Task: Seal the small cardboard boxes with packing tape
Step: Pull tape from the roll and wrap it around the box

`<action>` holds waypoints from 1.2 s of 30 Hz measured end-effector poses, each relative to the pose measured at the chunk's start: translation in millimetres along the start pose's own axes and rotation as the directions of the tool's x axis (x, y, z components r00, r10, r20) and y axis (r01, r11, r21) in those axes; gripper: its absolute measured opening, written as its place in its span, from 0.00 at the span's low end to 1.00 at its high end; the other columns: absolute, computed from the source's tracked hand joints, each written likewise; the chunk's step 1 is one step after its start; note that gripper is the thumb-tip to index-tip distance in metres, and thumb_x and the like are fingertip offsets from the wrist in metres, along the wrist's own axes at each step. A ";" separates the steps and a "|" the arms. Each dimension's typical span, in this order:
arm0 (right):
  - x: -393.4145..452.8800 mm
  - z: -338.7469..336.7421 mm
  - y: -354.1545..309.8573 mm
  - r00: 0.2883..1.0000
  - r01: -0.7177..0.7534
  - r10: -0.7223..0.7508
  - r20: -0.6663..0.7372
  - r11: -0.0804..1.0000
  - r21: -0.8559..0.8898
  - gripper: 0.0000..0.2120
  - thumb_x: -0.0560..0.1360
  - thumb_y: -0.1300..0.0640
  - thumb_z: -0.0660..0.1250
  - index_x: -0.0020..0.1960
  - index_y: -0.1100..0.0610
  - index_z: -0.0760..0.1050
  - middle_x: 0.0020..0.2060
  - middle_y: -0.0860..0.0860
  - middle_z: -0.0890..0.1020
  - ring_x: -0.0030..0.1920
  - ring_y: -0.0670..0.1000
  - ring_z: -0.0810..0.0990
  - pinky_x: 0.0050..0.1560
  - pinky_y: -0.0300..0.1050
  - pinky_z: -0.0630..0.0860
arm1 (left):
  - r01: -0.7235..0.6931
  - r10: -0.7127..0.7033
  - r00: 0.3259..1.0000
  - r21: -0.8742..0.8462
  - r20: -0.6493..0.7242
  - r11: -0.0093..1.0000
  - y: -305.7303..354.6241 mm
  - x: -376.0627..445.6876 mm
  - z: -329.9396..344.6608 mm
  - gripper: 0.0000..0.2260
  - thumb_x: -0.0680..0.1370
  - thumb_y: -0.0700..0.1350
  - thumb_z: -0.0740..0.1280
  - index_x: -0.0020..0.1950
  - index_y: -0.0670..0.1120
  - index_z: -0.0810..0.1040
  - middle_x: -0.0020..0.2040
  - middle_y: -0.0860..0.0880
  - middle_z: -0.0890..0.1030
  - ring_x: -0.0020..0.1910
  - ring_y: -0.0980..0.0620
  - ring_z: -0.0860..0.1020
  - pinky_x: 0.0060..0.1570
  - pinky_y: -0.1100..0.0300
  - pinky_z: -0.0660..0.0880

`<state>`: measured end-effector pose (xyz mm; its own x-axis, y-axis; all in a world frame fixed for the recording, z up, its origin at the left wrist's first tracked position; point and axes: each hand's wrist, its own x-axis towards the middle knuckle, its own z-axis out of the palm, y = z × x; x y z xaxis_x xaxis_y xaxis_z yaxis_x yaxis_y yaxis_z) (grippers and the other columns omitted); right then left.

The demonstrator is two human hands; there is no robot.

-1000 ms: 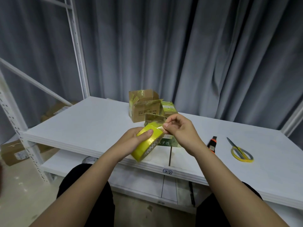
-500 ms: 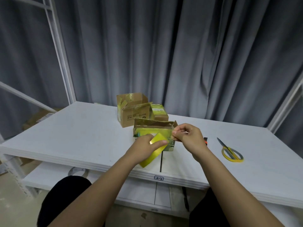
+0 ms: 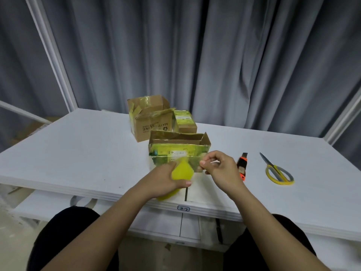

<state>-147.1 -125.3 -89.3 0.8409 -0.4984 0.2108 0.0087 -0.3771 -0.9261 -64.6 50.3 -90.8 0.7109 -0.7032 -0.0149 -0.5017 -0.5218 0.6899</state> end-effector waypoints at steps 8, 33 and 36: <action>4.7 35.7 42.1 0.988 -0.140 0.144 -0.048 0.987 0.082 0.07 0.73 0.66 0.69 0.39 0.56 0.76 0.37 0.52 0.81 0.45 0.55 0.83 0.54 0.56 0.78 | 0.045 -0.034 0.999 0.460 -0.032 0.887 -28.7 32.0 12.1 0.38 0.73 0.62 0.67 0.77 0.46 0.56 0.76 0.46 0.60 0.74 0.46 0.61 0.68 0.56 0.60; -54.8 46.2 82.4 0.996 -0.083 0.082 0.043 0.996 0.017 0.12 0.73 0.64 0.70 0.43 0.46 0.81 0.41 0.40 0.84 0.48 0.40 0.81 0.52 0.34 0.74 | 0.059 0.089 0.982 0.714 -0.168 0.698 -85.7 47.9 22.5 0.45 0.64 0.69 0.68 0.74 0.49 0.61 0.69 0.47 0.64 0.69 0.46 0.60 0.67 0.51 0.49; -59.5 40.8 81.9 0.989 -0.107 0.103 0.108 0.993 0.038 0.12 0.76 0.64 0.67 0.51 0.48 0.81 0.46 0.40 0.83 0.51 0.37 0.80 0.54 0.29 0.72 | 0.069 0.100 0.955 0.535 -0.281 0.842 -71.1 29.5 35.3 0.39 0.65 0.66 0.71 0.70 0.49 0.65 0.67 0.47 0.66 0.66 0.47 0.63 0.62 0.52 0.55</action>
<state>-174.3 -94.8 -190.4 0.8909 -0.4473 0.0796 -0.0610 -0.2914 -0.9547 -25.4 49.7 -165.8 0.7667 -0.5878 0.2581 -0.6370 -0.7465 0.1923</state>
